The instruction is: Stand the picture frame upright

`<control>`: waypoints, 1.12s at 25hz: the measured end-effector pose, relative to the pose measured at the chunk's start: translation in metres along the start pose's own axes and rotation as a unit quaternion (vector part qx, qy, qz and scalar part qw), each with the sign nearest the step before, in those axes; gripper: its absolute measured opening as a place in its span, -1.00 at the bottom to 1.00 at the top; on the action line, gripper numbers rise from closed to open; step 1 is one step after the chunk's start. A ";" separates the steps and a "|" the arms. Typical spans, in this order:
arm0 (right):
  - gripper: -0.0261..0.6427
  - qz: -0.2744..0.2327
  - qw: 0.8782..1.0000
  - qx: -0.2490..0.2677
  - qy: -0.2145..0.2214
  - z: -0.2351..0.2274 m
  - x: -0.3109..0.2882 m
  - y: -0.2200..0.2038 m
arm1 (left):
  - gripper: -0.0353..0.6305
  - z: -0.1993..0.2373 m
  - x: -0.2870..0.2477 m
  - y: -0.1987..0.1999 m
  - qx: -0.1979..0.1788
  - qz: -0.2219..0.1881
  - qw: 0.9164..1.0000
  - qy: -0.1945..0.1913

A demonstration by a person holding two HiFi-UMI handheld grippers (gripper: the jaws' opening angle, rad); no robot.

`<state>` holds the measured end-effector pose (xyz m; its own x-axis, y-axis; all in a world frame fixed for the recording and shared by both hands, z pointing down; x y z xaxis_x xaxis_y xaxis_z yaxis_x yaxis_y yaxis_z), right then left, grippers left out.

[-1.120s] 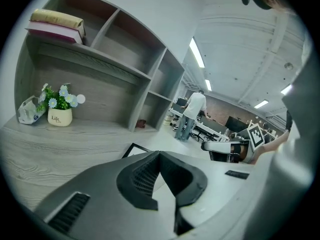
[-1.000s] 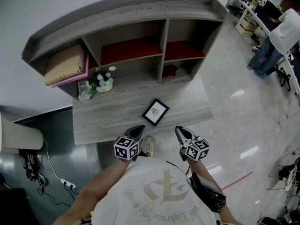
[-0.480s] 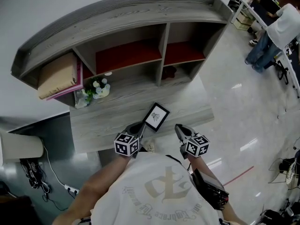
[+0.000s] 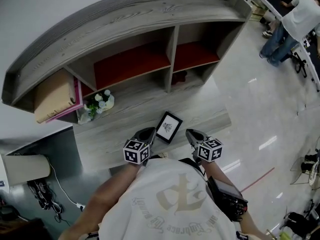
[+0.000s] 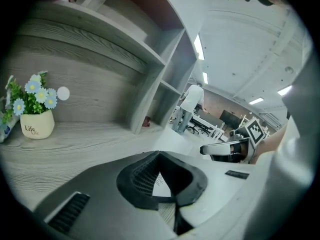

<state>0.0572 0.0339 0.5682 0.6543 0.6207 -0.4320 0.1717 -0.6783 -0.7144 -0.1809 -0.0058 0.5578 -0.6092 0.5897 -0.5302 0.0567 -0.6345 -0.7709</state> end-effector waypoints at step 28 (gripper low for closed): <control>-0.68 0.139 0.982 -0.110 -0.067 -0.041 -0.074 -0.051 | -0.51 0.030 -0.091 -0.036 -0.085 0.191 0.977 -0.034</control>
<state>0.0307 0.0067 0.6592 0.5987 0.4348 -0.6727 0.1649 -0.8888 -0.4277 -0.1511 -0.0519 0.6440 -0.5693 0.2870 -0.7704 0.4175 -0.7063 -0.5717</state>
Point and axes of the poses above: the fingertips, and each gripper's own axes: x backward along the fingers, z to its left, y out of its top, the point moved 7 cm from there along x, backward along the fingers, and after that the axes turned 5 degrees about y, right-handed, at the moved point
